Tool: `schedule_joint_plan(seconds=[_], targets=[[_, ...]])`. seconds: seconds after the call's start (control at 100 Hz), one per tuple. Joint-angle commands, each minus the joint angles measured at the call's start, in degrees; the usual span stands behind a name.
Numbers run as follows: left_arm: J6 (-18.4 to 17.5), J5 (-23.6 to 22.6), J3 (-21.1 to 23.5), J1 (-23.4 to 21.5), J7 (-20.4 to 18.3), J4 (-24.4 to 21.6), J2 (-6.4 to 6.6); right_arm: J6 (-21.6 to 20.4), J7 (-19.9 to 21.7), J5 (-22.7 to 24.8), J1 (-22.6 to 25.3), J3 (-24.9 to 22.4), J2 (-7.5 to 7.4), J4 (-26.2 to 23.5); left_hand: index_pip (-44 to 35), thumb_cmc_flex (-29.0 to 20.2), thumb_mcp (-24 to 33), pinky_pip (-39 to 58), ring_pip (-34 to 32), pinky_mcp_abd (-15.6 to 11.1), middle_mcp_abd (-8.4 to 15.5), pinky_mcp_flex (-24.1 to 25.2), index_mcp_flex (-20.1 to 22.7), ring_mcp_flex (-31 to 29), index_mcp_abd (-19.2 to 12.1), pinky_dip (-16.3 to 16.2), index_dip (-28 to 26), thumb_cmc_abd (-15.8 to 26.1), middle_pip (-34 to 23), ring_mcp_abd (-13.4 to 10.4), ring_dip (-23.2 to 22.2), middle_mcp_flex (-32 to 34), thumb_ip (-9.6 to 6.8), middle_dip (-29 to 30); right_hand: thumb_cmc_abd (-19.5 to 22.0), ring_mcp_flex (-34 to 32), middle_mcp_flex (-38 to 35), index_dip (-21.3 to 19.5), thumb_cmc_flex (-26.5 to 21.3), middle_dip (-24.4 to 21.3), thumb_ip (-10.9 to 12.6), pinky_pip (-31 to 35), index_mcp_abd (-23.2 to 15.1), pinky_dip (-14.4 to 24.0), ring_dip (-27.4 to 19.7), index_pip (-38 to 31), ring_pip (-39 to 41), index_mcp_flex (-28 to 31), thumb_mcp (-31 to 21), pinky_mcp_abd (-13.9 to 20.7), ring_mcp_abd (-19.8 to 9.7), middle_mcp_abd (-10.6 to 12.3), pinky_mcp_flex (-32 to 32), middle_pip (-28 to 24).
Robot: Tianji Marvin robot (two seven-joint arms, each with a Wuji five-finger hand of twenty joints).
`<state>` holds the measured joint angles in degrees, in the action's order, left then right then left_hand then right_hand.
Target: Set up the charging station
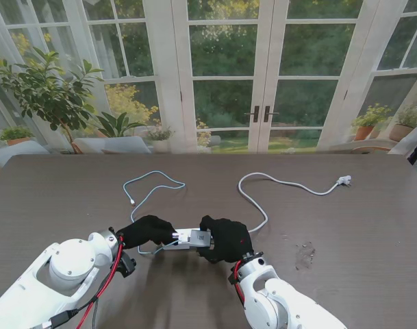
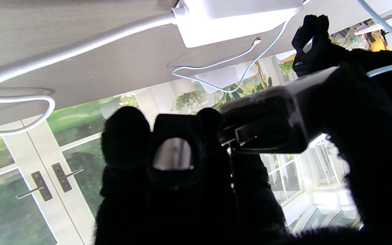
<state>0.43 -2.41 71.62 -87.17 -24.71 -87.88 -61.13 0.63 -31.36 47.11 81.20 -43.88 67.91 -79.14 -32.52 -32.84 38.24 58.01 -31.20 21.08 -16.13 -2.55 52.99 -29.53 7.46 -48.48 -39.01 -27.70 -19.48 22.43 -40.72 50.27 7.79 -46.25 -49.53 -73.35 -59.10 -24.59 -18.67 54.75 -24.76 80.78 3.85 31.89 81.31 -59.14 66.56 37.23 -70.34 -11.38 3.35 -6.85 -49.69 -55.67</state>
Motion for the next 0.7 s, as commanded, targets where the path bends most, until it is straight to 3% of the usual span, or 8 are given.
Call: schedule_joint_plan(seconds=[0.0, 0.08, 0.21, 0.31, 0.44, 0.5, 0.58, 0.69], targets=[[-0.24, -0.09, -0.1, 0.28, -1.33, -0.11, 0.17, -0.32, 0.7, 0.02, 0.28, 0.06, 0.18, -0.74, -2.34, -2.98, 0.4, -0.36, 0.01, -1.18, 1.34, 0.99, 0.42, -0.22, -2.07, -1.37, -0.79, -3.22, -1.08, -1.54, 0.27, -0.5, 2.54, -1.17, 6.96, -2.06, -3.89, -2.58, -7.58, 0.8, 3.63, 2.95, -8.18, -0.3, -41.84, -22.91, 1.45, 2.42, -9.53, 1.15, -1.61, 5.8, -0.66, -3.15], [-0.39, -0.24, -0.27, 0.5, -1.94, -0.07, 0.34, -0.33, 0.67, -0.01, 0.26, 0.07, 0.2, -0.71, -3.96, -6.05, -0.41, -0.15, -0.31, -1.05, 1.85, 0.74, 0.02, -0.9, -2.88, -1.76, -0.08, -4.25, -1.87, -1.77, 0.16, 0.08, 3.58, -1.82, 6.97, -2.06, -3.92, -2.6, -7.53, 0.78, 3.61, 2.95, -8.16, -0.29, -41.83, -22.94, 1.46, 2.54, -9.48, 1.15, -1.67, 5.83, -0.7, -3.15], [-0.37, -0.25, -0.48, 0.72, -2.24, 0.0, 0.4, -0.27, 0.68, -0.13, 0.25, 0.06, 0.24, -0.68, -4.64, -6.73, -0.17, 0.89, -1.18, -0.96, 2.12, 0.3, 0.06, -1.61, -2.92, -2.61, 0.8, -4.89, -2.8, -1.66, -0.29, 0.71, 3.54, -2.52, 6.99, -2.06, -3.89, -2.62, -7.54, 0.78, 3.61, 2.95, -8.13, -0.29, -41.84, -22.86, 1.44, 2.64, -9.47, 1.14, -1.78, 5.78, -0.74, -3.14], [-0.43, -0.18, -0.78, 0.96, -2.24, 0.17, 0.38, -0.29, 0.61, -0.18, 0.26, 0.05, 0.26, -0.65, -7.76, -11.02, -1.5, 2.08, -2.31, -1.03, 2.57, -0.35, -0.14, -2.61, -3.7, -3.63, 2.48, -5.71, -3.69, -1.95, -0.92, 1.75, 3.43, -3.33, 6.98, -2.03, -3.87, -2.66, -7.56, 0.79, 3.63, 2.94, -8.13, -0.28, -41.83, -22.84, 1.46, 2.65, -9.52, 1.14, -1.61, 5.81, -0.74, -3.15], [-0.75, 0.06, -1.34, 1.43, -2.04, 0.73, 0.28, -0.3, 0.61, -0.25, 0.26, 0.05, 0.28, -0.62, -10.92, -13.83, 2.01, 4.65, -4.88, -0.72, 3.49, -1.4, 0.43, -4.53, -4.01, -4.67, 4.33, -6.86, -5.84, -2.22, -2.21, 3.64, 3.22, -5.07, 6.94, -2.03, -3.87, -2.68, -7.5, 0.78, 3.62, 2.94, -8.13, -0.28, -41.81, -22.82, 1.49, 2.65, -9.53, 1.14, -1.49, 5.7, -0.74, -3.15], [-0.98, 0.07, -1.65, 1.67, -1.96, 1.04, 0.25, -0.29, 0.59, -0.28, 0.28, 0.03, 0.29, -0.63, -12.2, -14.9, 4.99, 5.97, -6.17, -0.61, 3.95, -2.28, 0.56, -5.57, -4.08, -4.87, 5.01, -7.37, -5.51, -2.31, -2.9, 5.13, 3.65, -16.95, 6.96, -2.03, -3.86, -2.68, -7.56, 0.79, 3.62, 2.94, -8.13, -0.28, -41.81, -22.82, 1.5, 2.65, -9.56, 1.14, -1.51, 5.78, -0.74, -3.17], [-1.08, 0.39, -2.0, 1.93, -1.7, 1.46, 0.12, -0.3, 0.55, -0.41, 0.28, 0.05, 0.34, -0.56, -13.31, -16.17, 6.9, 7.64, -7.79, -0.19, 4.47, -3.06, 1.28, -7.19, -3.95, -5.32, 5.25, -7.28, -5.33, -2.3, -3.52, 7.65, 3.6, -21.39, 6.92, -2.03, -3.92, -2.68, -7.54, 0.78, 3.61, 2.94, -8.13, -0.28, -41.81, -22.82, 1.51, 2.65, -9.56, 1.16, -1.43, 5.8, -0.77, -3.18], [-1.11, 0.92, -2.41, 2.23, -1.52, 1.86, -0.01, -0.37, 0.5, -0.48, 0.27, 0.06, 0.36, -0.5, -15.06, -17.05, 8.13, 9.75, -9.89, -0.12, 5.38, -4.21, 2.59, -9.55, -4.1, -5.89, 5.6, -7.11, -4.99, -2.49, -4.29, 10.99, 3.58, -22.96, 6.94, -2.04, -3.91, -2.69, -7.55, 0.77, 3.6, 2.93, -8.13, -0.28, -41.81, -22.81, 1.52, 2.65, -9.54, 1.2, -1.55, 5.85, -0.81, -3.17]])
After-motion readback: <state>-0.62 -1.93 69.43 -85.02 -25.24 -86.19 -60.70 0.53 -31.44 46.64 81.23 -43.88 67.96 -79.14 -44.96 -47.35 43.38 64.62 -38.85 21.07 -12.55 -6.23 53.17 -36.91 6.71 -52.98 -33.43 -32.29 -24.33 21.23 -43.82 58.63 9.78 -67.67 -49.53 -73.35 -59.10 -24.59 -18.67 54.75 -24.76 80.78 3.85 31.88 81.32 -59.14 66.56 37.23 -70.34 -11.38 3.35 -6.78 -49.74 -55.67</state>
